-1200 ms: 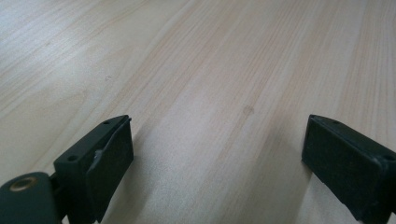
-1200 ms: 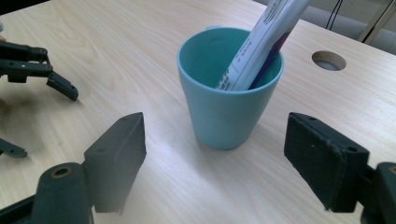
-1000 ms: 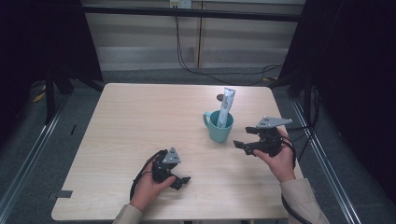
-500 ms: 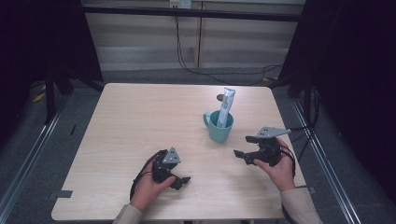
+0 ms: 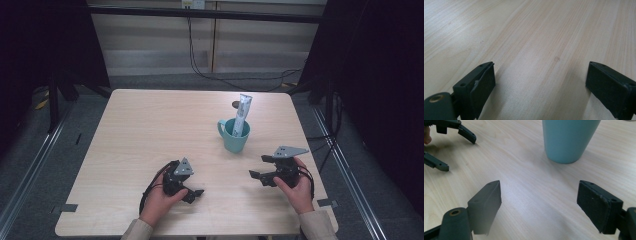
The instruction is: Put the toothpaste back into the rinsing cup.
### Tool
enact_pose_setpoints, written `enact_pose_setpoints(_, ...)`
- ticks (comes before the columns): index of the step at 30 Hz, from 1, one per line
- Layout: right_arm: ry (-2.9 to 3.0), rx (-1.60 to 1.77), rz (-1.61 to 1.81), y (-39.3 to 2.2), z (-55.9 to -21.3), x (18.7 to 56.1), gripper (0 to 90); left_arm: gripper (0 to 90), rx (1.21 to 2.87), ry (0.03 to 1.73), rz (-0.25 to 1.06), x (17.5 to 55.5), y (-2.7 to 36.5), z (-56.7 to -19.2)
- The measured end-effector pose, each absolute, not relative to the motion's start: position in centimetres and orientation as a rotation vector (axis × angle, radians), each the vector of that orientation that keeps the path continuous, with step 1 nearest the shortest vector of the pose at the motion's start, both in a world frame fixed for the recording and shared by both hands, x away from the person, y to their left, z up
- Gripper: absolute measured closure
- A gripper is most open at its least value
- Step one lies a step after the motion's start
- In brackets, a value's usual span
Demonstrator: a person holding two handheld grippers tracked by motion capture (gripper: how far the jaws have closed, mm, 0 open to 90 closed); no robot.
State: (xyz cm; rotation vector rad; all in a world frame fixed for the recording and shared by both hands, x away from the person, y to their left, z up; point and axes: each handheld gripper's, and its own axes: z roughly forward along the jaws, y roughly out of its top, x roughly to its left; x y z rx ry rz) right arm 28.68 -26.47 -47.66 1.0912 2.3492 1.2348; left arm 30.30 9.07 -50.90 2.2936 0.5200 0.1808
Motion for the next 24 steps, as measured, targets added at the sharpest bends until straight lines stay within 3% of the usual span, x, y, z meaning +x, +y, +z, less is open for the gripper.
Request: enact_pose_setpoints(24, 2.444, 1.024, 1.070, -25.2, -51.1, 27.5, 15.5, 8.6, 2.293, 0.520, 0.181, 30.3, 9.1, -50.9)
